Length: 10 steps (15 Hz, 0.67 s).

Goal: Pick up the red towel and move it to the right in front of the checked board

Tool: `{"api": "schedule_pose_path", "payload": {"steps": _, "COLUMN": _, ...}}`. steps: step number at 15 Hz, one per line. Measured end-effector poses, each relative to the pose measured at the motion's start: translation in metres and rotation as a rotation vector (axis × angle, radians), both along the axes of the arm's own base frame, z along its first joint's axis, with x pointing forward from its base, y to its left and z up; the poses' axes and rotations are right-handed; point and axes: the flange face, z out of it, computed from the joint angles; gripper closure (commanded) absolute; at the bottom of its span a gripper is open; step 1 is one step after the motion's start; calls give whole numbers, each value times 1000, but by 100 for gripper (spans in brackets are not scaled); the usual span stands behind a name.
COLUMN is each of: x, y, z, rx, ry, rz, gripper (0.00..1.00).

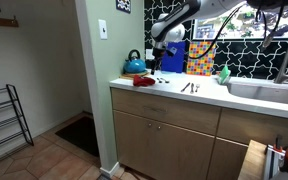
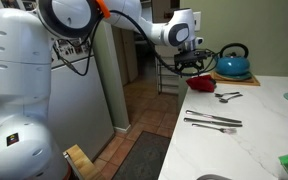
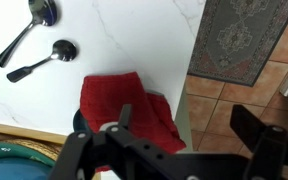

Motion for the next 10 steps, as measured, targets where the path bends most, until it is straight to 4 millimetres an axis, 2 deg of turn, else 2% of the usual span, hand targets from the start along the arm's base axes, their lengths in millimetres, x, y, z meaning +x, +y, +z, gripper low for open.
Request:
{"api": "schedule_pose_path", "payload": {"steps": 3, "x": 11, "y": -8, "z": -8, "rx": -8, "ry": 1, "rz": 10, "gripper": 2}}
{"api": "schedule_pose_path", "payload": {"steps": 5, "x": 17, "y": -11, "z": -14, "rx": -11, "ry": 3, "rz": 16, "gripper": 8}}
{"api": "schedule_pose_path", "payload": {"steps": 7, "x": 23, "y": -14, "z": -20, "rx": -10, "ry": 4, "rz": 19, "gripper": 19}}
{"api": "schedule_pose_path", "payload": {"steps": 8, "x": 26, "y": -14, "z": -22, "rx": -10, "ry": 3, "rz": 20, "gripper": 30}}
{"api": "schedule_pose_path", "payload": {"steps": 10, "x": 31, "y": -15, "z": -25, "rx": -9, "ry": 1, "rz": 22, "gripper": 36}}
